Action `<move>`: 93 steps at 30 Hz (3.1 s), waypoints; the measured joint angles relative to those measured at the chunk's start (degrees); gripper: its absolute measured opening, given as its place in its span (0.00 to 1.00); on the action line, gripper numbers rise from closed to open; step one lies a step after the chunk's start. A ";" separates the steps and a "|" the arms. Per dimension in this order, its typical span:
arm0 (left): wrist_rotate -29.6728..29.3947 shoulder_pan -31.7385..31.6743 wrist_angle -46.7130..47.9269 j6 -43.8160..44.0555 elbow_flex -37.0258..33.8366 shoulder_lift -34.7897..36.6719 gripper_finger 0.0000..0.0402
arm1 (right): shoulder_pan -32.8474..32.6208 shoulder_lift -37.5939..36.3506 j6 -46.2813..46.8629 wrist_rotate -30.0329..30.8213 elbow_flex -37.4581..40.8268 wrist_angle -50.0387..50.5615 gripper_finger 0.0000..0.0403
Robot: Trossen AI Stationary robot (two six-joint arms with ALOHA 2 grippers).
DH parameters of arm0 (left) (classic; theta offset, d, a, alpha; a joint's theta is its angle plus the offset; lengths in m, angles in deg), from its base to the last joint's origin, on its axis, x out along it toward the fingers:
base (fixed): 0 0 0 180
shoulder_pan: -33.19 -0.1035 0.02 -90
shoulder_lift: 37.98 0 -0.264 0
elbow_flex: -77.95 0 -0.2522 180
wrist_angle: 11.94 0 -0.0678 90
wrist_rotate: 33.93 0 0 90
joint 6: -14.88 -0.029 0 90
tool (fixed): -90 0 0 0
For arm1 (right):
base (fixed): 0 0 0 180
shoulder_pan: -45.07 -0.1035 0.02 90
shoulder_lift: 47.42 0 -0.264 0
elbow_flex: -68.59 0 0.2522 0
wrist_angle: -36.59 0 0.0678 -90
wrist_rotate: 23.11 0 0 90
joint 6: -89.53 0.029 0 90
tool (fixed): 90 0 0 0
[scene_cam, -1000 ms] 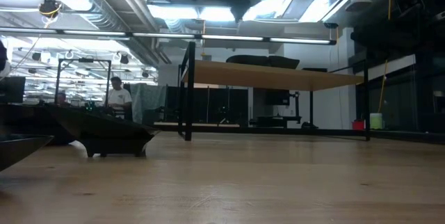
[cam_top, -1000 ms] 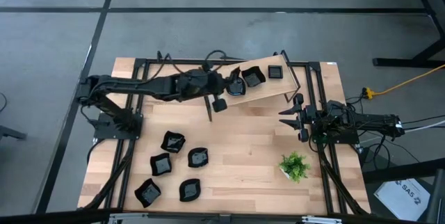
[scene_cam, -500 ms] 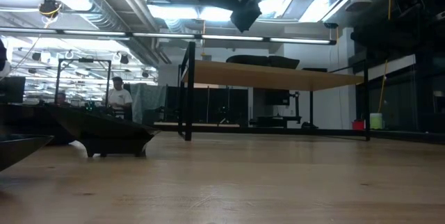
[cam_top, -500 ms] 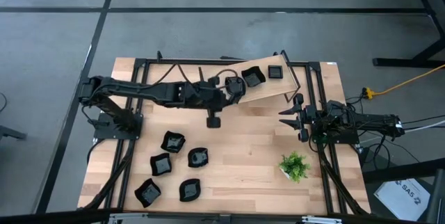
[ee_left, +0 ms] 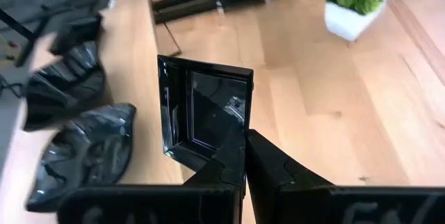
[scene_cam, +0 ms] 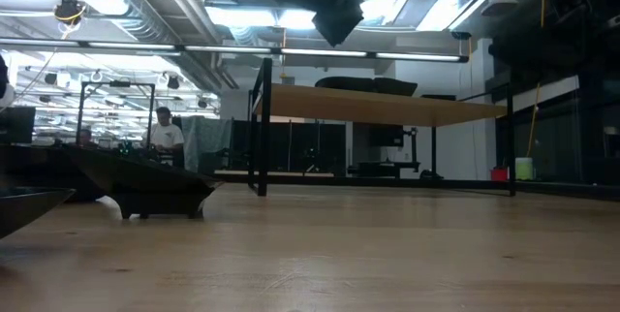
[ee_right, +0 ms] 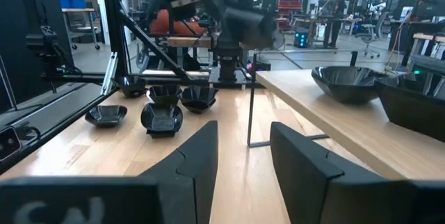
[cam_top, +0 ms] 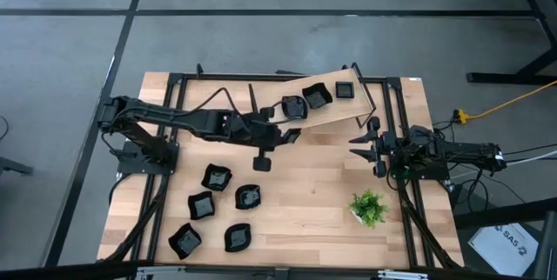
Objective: Pick & Place Mini shaped plates
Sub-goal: Stack the square plate on top of the square plate on the shelf
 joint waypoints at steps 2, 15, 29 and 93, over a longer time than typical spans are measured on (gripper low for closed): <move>1.86 0.26 0.91 -0.05 0.00 -0.01 0.01 | -0.01 -0.02 -0.03 0.02 0.02 -0.87 0.33; 15.25 -0.81 3.69 -3.65 0.00 0.01 0.01 | -0.01 0.00 4.66 -0.01 0.02 -8.81 0.33; 15.15 0.63 1.18 -1.23 -5.17 2.39 0.01 | 0.01 17.95 4.83 -0.80 -14.67 2.37 0.33; 15.37 0.11 -1.65 4.49 -9.22 7.69 0.01 | 0.01 82.27 -29.86 -15.31 -61.03 3.98 0.33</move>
